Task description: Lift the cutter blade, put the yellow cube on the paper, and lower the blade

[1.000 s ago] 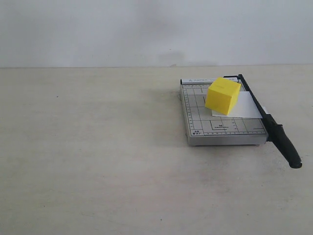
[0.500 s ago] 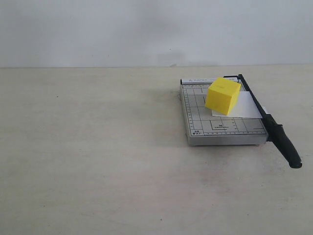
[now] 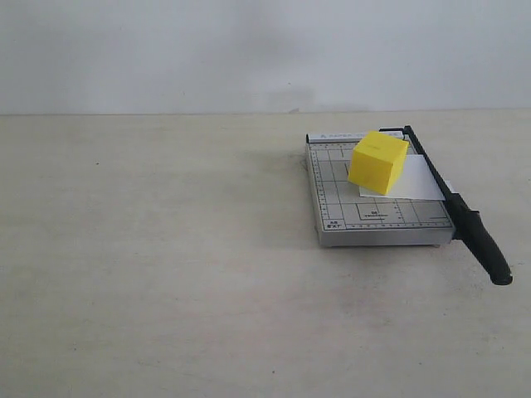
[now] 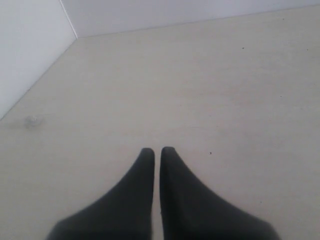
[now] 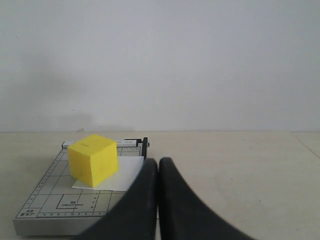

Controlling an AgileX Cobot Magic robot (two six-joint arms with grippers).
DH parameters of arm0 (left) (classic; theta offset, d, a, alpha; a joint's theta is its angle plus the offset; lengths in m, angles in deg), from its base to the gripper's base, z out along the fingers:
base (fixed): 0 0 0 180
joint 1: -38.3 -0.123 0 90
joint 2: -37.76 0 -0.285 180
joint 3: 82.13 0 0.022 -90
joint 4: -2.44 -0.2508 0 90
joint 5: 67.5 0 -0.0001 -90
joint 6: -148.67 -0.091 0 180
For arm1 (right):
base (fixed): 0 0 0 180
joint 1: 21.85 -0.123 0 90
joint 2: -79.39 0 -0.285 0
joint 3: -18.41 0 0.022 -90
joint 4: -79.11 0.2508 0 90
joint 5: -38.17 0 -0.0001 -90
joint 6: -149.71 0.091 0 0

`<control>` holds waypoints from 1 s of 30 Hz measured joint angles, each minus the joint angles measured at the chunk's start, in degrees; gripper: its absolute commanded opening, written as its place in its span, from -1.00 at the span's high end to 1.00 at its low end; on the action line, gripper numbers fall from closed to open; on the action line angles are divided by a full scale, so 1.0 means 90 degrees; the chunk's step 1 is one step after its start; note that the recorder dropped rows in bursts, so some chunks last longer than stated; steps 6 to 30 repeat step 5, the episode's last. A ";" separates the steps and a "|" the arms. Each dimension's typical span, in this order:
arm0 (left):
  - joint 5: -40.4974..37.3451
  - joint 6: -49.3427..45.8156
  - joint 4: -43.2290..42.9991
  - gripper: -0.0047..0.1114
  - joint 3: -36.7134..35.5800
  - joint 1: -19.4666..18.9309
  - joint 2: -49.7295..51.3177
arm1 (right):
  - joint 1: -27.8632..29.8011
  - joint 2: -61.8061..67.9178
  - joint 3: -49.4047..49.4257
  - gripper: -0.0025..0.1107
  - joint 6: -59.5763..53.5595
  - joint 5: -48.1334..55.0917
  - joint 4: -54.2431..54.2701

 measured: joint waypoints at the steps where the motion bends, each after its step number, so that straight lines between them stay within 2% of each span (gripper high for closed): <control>1: 0.0000 0.0000 0.0000 0.84 0.0000 0.0000 0.0000 | 0.0000 0.0000 0.0000 0.96 0.0000 0.0000 0.0000; 30: 0.0000 0.0000 0.0000 0.84 0.0000 0.0000 0.0000 | 0.0000 0.0000 0.0000 0.96 0.0000 0.0000 0.0000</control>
